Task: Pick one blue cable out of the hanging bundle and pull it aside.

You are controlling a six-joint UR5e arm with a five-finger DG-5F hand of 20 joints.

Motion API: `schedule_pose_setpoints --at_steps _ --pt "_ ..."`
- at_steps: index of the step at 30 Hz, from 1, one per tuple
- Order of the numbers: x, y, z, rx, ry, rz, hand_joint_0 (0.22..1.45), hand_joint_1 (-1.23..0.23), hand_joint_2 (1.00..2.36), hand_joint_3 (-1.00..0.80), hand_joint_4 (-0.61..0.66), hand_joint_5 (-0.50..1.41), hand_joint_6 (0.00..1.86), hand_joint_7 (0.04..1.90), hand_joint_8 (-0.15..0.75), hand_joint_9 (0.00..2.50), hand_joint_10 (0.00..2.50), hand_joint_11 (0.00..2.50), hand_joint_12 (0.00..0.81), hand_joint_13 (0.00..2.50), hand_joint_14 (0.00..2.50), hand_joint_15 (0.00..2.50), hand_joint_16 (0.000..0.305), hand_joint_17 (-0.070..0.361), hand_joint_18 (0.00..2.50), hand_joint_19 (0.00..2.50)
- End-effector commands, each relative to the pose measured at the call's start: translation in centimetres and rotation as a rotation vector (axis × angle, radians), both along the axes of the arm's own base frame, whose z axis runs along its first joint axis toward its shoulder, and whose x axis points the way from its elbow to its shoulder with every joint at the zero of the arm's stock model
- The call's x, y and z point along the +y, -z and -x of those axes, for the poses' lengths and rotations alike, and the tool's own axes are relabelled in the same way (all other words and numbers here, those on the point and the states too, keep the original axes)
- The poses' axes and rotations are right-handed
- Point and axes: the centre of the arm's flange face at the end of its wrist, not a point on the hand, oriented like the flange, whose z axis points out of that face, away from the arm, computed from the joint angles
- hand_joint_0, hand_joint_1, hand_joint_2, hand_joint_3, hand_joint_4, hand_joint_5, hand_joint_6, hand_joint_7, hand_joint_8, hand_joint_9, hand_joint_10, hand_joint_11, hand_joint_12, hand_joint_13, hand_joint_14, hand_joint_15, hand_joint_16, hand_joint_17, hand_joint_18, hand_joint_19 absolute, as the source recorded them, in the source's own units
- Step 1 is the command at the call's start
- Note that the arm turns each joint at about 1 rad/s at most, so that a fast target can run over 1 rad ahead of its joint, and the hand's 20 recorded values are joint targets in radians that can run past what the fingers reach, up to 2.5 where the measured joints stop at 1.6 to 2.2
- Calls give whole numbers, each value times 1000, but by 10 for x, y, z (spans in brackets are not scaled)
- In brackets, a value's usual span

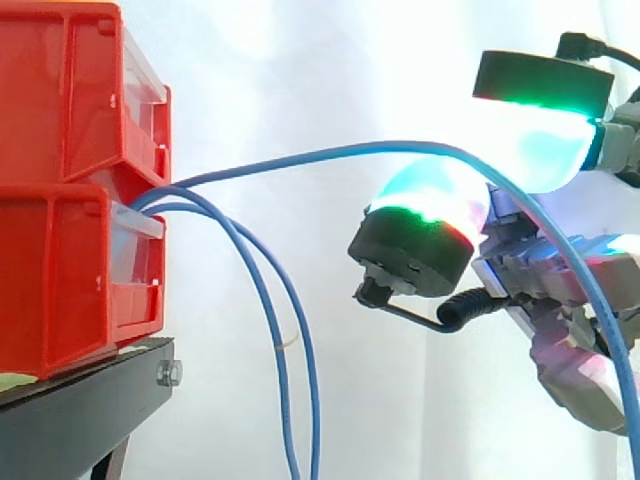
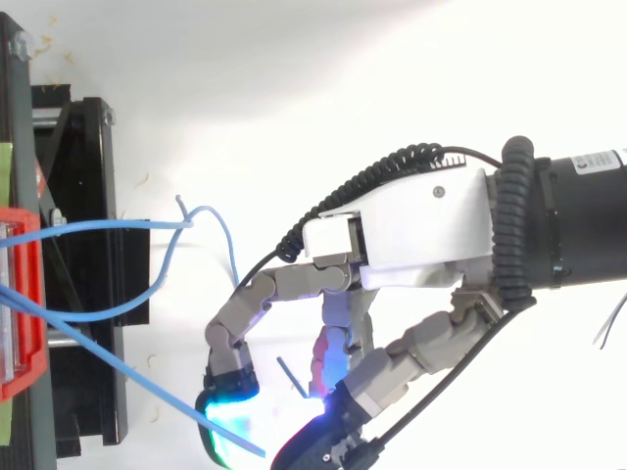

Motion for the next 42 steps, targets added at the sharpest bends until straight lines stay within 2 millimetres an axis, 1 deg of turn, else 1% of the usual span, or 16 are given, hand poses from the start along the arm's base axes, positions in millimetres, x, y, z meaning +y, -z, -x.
schedule_pose_setpoints --at_steps 1,2,3,4,8,9,12,13,15,18,22,24,26,35,38,42 --pt "0 0 0 -2 0 0 563 -683 1006 -376 -231 76 677 1093 138 1412 6 138 323 1018 17 441 50 113 958 646" --pt "1 0 0 0 -2 0 535 -609 1003 -422 -212 69 688 1065 144 1391 9 145 330 1009 17 445 51 114 941 657" --pt "1 -1 0 -2 -2 0 519 -586 1002 -451 -202 67 691 1056 142 1388 7 150 331 997 17 442 51 115 934 658" --pt "2 0 0 0 -3 0 461 -510 1000 -500 -198 64 695 1028 150 1381 8 151 334 981 19 440 52 117 924 664" --pt "2 2 1 5 -3 -1 398 -443 1000 -500 -192 75 669 1057 171 1407 5 123 361 1012 17 417 59 133 980 620" --pt "3 4 1 6 -4 0 380 -448 1000 -500 -193 80 655 1078 177 1424 6 98 373 1030 15 408 62 140 1012 606" --pt "5 3 0 1 -6 -1 340 -489 1000 -500 -193 87 640 1106 187 1436 3 92 382 1044 15 394 64 144 1037 591" --pt "5 3 0 -3 -6 -2 324 -539 1000 -500 -193 89 636 1122 187 1439 6 94 384 1049 14 389 64 145 1051 585" --pt "5 3 -2 -12 -6 -3 315 -589 1000 -500 -194 92 631 1128 193 1445 5 90 384 1061 14 395 65 145 1069 576" --pt "6 2 -4 -29 -7 -6 324 -710 1000 -500 -195 93 635 1129 187 1461 5 111 370 1077 16 402 61 138 1085 577" --pt "6 2 -4 -28 -3 -17 360 -805 1000 -500 -212 90 648 1102 177 1462 8 134 351 1080 15 413 57 127 1070 590" --pt "6 2 -4 -27 -1 -26 371 -812 1000 -500 -213 88 652 1094 187 1460 7 146 347 1080 16 425 55 125 1061 595" --pt "6 2 -4 -22 3 -41 376 -805 1000 -500 -206 87 654 1094 177 1459 6 136 345 1079 17 424 55 124 1057 598" --pt "7 2 -4 -10 24 -119 386 -739 1000 -500 -189 81 661 1076 182 1436 6 146 347 1084 16 432 56 125 1041 606" --pt "7 2 -4 -2 38 -159 388 -740 1000 -500 -187 79 663 1075 181 1429 6 135 346 1085 17 438 56 125 1038 608" --pt "7 1 -6 1 76 -258 388 -742 1000 -500 -187 79 664 1073 176 1427 6 135 345 1089 16 428 55 125 1035 609"
